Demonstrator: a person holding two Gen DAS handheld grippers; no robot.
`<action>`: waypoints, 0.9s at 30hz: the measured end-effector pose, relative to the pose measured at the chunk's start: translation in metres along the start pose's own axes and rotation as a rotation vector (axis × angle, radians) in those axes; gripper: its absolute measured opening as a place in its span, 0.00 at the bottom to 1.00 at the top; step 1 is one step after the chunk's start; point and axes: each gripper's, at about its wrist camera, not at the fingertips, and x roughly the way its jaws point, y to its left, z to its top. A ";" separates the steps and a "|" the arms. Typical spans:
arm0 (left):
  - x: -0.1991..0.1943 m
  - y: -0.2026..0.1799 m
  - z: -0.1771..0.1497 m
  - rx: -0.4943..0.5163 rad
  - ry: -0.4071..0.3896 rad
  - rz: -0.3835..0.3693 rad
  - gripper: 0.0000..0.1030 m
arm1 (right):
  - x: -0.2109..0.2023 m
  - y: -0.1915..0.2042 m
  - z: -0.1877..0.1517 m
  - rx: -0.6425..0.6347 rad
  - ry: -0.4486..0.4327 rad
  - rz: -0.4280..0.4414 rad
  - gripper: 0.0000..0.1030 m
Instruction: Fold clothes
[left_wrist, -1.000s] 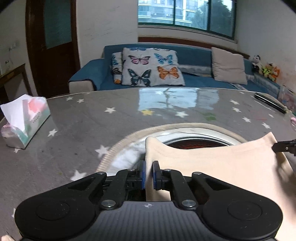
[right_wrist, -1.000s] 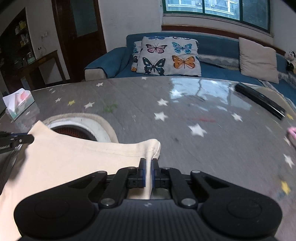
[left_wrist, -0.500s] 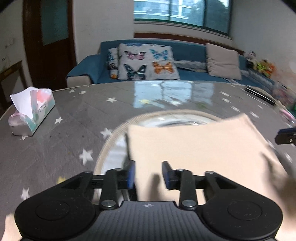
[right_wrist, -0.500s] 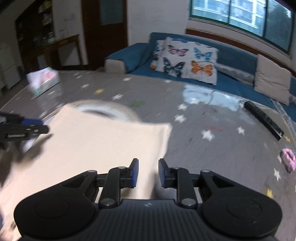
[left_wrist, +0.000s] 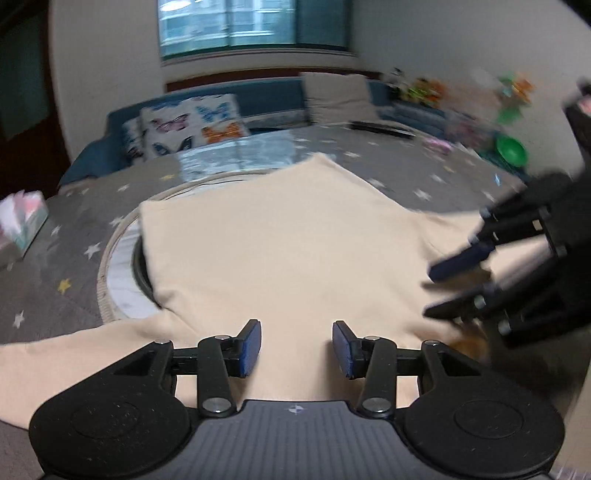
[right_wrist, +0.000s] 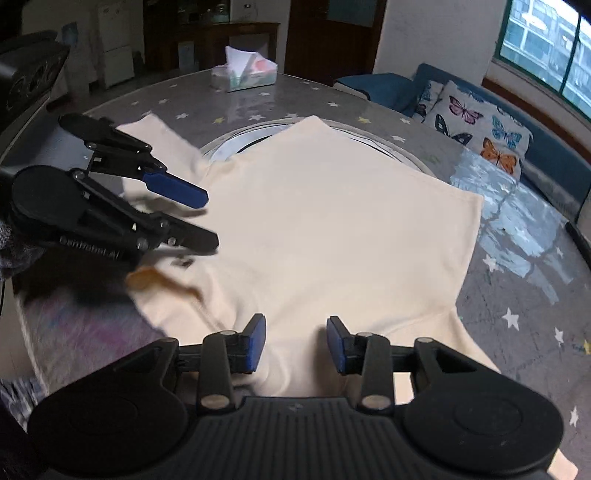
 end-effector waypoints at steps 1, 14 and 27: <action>-0.001 -0.003 -0.003 0.025 0.000 0.004 0.45 | -0.002 0.001 -0.002 -0.011 0.003 -0.010 0.35; -0.021 -0.033 -0.005 0.203 -0.085 -0.143 0.35 | -0.025 0.026 -0.007 -0.034 -0.063 0.034 0.20; -0.023 -0.027 -0.019 0.195 -0.097 -0.158 0.00 | -0.035 0.016 -0.024 0.050 -0.098 0.039 0.03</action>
